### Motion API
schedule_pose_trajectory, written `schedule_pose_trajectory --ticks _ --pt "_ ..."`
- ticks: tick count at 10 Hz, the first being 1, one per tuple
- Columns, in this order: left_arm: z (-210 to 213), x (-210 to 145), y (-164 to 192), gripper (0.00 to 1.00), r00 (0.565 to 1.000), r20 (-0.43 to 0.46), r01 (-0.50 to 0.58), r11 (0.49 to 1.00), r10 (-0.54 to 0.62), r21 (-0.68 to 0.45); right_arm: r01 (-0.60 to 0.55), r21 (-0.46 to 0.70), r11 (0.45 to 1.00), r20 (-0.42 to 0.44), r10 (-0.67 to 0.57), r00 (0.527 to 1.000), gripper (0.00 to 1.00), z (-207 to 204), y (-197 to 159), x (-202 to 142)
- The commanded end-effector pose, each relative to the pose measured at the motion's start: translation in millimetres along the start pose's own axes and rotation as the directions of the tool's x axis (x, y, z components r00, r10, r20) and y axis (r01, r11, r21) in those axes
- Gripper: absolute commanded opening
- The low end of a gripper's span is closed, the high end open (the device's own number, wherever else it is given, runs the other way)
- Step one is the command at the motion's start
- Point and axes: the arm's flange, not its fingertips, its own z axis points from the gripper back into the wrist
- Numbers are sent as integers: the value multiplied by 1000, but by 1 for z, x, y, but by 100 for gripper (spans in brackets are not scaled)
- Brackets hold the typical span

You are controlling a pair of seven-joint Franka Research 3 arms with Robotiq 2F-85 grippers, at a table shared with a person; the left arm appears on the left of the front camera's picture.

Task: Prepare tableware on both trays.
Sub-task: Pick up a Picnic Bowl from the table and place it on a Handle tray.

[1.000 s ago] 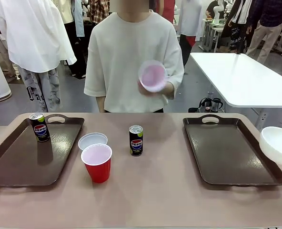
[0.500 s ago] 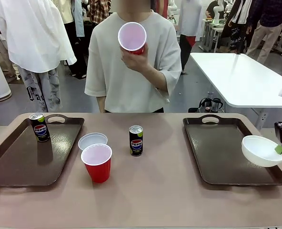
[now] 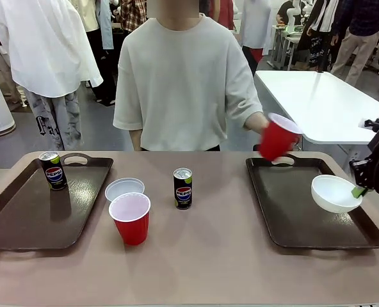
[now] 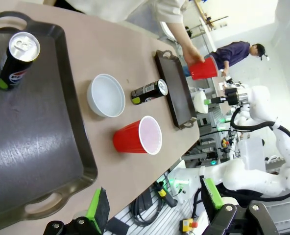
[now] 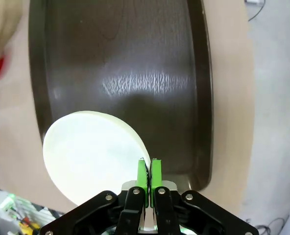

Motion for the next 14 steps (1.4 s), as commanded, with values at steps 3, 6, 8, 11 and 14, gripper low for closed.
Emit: schedule_pose_trajectory --ticks 3,6,8,11,14 --pt "0 -1 0 100 1000 9 12 1000 -12 -16 20 -20 1000 33 -20 999 4 -37 -7 22" --pt "0 -1 0 100 1000 9 12 1000 -12 -16 32 -20 999 59 -30 998 4 -57 -12 31" --pt "0 -1 0 100 1000 9 12 1000 -12 -16 58 -64 996 45 -55 997 4 -65 -14 34" --pt "0 -1 0 100 1000 9 12 1000 -12 -16 72 -92 993 12 -71 997 10 -69 -19 35" --pt "0 -1 0 100 1000 9 12 1000 -12 -16 60 -74 995 -14 -61 998 83 -20 3 13"
